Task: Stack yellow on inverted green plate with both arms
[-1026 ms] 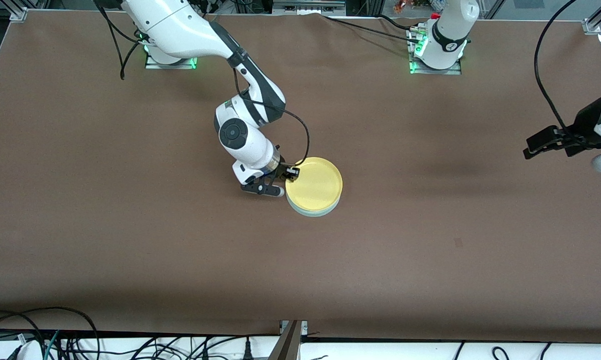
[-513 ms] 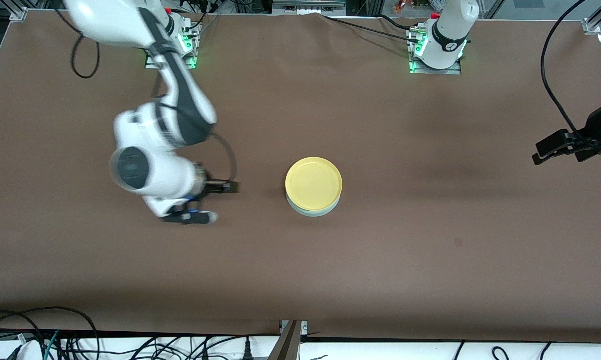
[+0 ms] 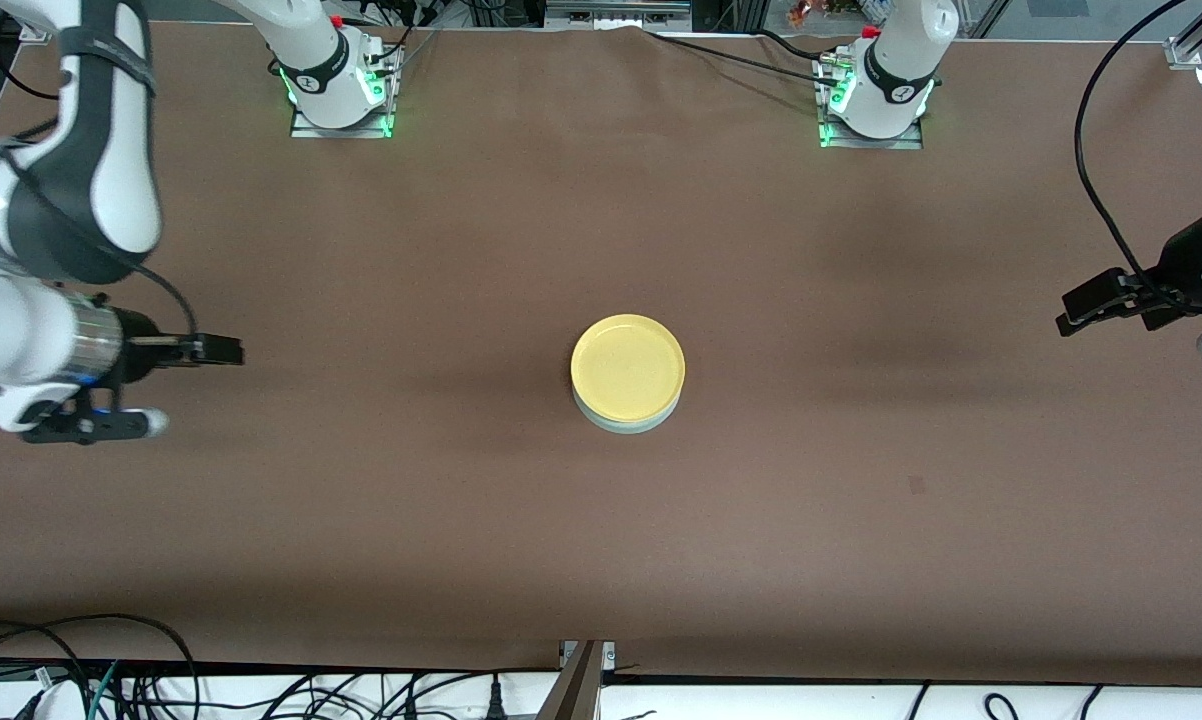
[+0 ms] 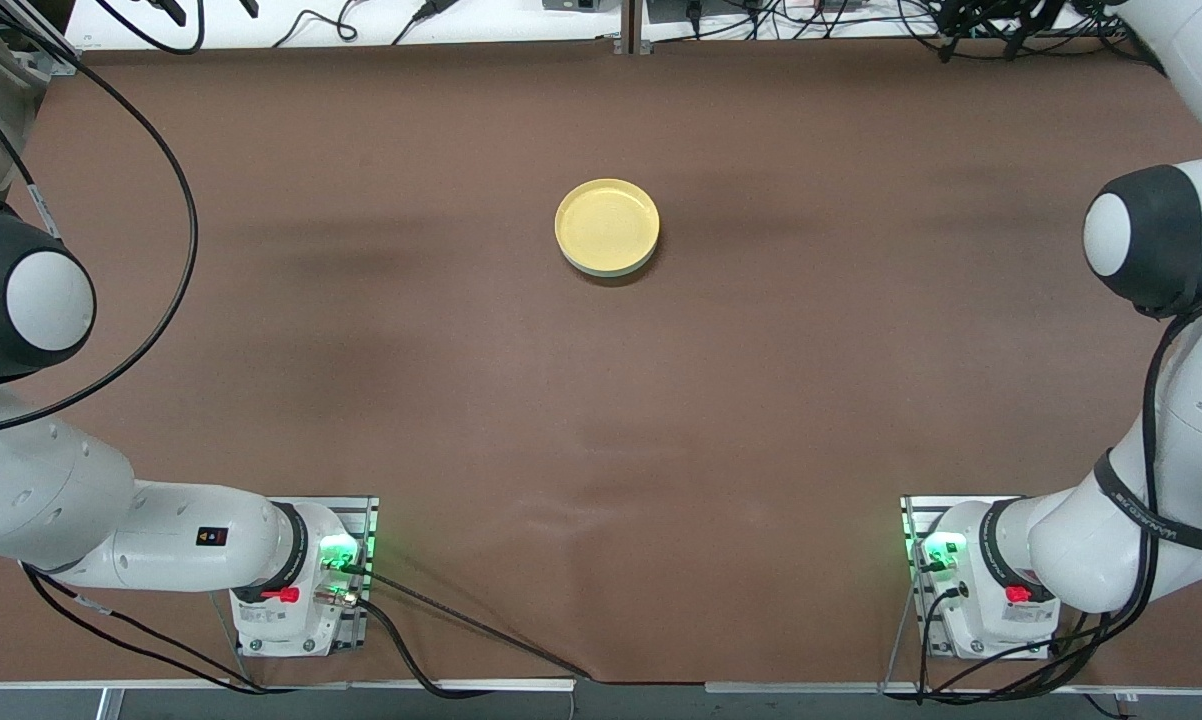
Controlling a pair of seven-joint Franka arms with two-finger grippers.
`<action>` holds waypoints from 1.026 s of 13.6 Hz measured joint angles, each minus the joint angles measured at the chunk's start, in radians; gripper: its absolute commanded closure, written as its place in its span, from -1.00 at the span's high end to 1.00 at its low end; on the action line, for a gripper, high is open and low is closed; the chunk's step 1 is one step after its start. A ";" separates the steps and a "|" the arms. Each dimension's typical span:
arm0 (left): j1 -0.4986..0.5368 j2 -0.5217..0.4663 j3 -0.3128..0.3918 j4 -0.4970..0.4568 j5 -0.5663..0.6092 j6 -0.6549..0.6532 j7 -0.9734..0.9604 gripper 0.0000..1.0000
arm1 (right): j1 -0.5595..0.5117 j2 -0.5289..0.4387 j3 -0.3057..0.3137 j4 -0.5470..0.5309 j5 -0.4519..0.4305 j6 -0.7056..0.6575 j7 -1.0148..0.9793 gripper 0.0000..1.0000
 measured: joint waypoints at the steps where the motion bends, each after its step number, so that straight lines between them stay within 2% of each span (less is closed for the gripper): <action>1: -0.002 0.002 -0.001 0.002 0.000 0.001 0.000 1.00 | -0.008 -0.027 0.008 -0.003 -0.027 -0.012 -0.002 1.00; 2: -0.006 0.002 -0.003 0.010 0.000 0.002 0.000 1.00 | -0.027 -0.060 0.039 -0.006 -0.070 -0.023 -0.002 1.00; 4: -0.019 0.002 -0.004 0.026 0.000 0.002 0.000 1.00 | -0.117 -0.140 0.172 -0.017 -0.177 -0.036 -0.002 1.00; 6: -0.023 0.012 -0.004 0.028 0.000 0.002 0.000 1.00 | -0.222 -0.222 0.285 -0.048 -0.208 -0.037 -0.002 1.00; 9: -0.023 0.030 -0.004 0.036 0.000 0.002 0.000 1.00 | -0.280 -0.329 0.316 -0.156 -0.209 -0.019 -0.020 1.00; 14: -0.029 0.030 -0.004 0.049 0.000 0.002 0.000 1.00 | -0.287 -0.411 0.324 -0.264 -0.210 -0.018 -0.034 1.00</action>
